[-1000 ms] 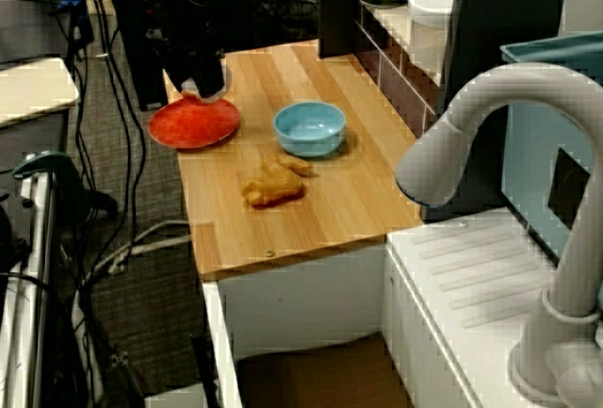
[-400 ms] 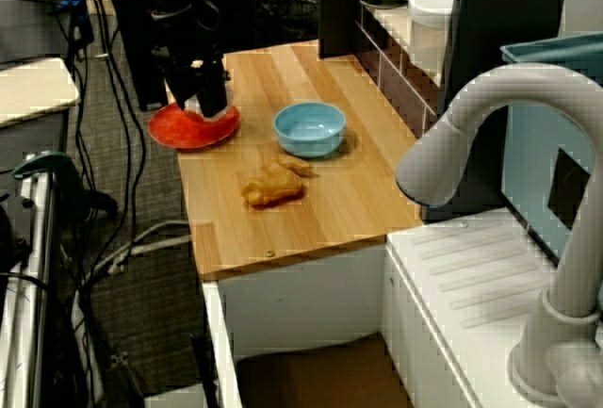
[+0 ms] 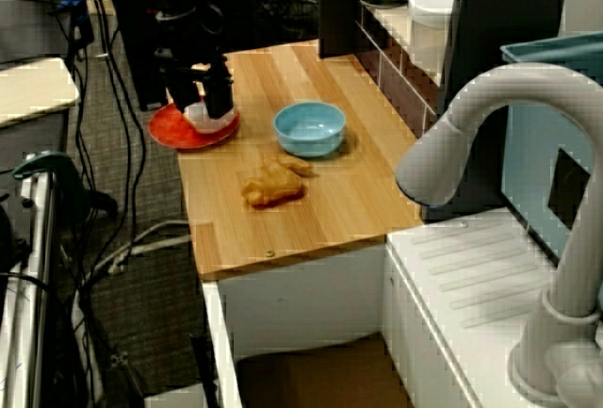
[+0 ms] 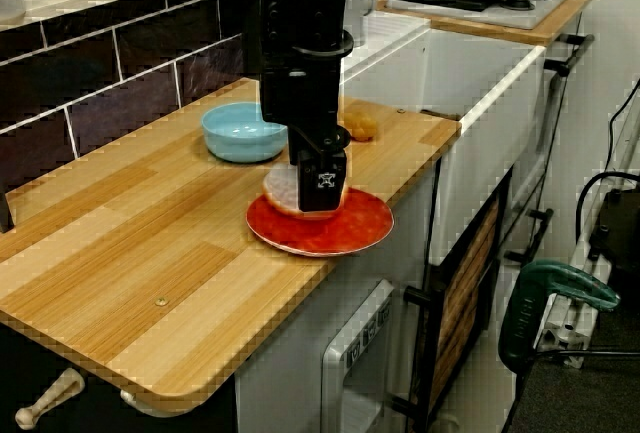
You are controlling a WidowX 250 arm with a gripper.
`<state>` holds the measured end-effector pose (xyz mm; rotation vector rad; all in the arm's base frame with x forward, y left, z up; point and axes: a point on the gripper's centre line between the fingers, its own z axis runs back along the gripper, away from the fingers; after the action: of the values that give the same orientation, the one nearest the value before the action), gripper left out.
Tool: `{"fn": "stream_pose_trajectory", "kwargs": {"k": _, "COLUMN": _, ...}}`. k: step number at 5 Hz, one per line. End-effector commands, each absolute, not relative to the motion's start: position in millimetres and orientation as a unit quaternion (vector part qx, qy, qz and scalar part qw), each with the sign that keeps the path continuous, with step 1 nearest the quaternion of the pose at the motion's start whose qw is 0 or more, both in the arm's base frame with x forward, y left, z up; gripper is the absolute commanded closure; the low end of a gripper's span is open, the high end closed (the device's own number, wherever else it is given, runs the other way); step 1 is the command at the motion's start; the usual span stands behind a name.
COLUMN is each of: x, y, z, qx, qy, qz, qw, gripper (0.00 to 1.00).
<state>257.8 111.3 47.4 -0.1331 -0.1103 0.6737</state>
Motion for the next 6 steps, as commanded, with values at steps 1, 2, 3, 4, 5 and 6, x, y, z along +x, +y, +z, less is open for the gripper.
{"fn": "stream_pose_trajectory", "kwargs": {"k": 1, "x": 263.5, "y": 117.1, "z": 58.5, "qx": -0.06, "qy": -0.067, "qz": 0.324, "qw": 0.942, "gripper": 0.0}}
{"fn": "stream_pose_trajectory", "kwargs": {"k": 2, "x": 264.2, "y": 118.0, "z": 59.9, "qx": -0.064, "qy": -0.064, "qz": 0.326, "qw": 0.941, "gripper": 0.0}}
{"fn": "stream_pose_trajectory", "kwargs": {"k": 3, "x": 265.4, "y": 120.6, "z": 60.9, "qx": -0.068, "qy": -0.06, "qz": 0.328, "qw": 0.94, "gripper": 0.0}}
{"fn": "stream_pose_trajectory", "kwargs": {"k": 4, "x": 264.2, "y": 122.3, "z": 61.7, "qx": -0.071, "qy": -0.058, "qz": 0.326, "qw": 0.941, "gripper": 0.0}}
{"fn": "stream_pose_trajectory", "kwargs": {"k": 5, "x": 260.9, "y": 120.9, "z": 61.3, "qx": -0.071, "qy": -0.062, "qz": 0.314, "qw": 0.945, "gripper": 0.0}}
{"fn": "stream_pose_trajectory", "kwargs": {"k": 6, "x": 261.5, "y": 121.4, "z": 61.4, "qx": -0.075, "qy": -0.059, "qz": 0.311, "qw": 0.945, "gripper": 0.0}}
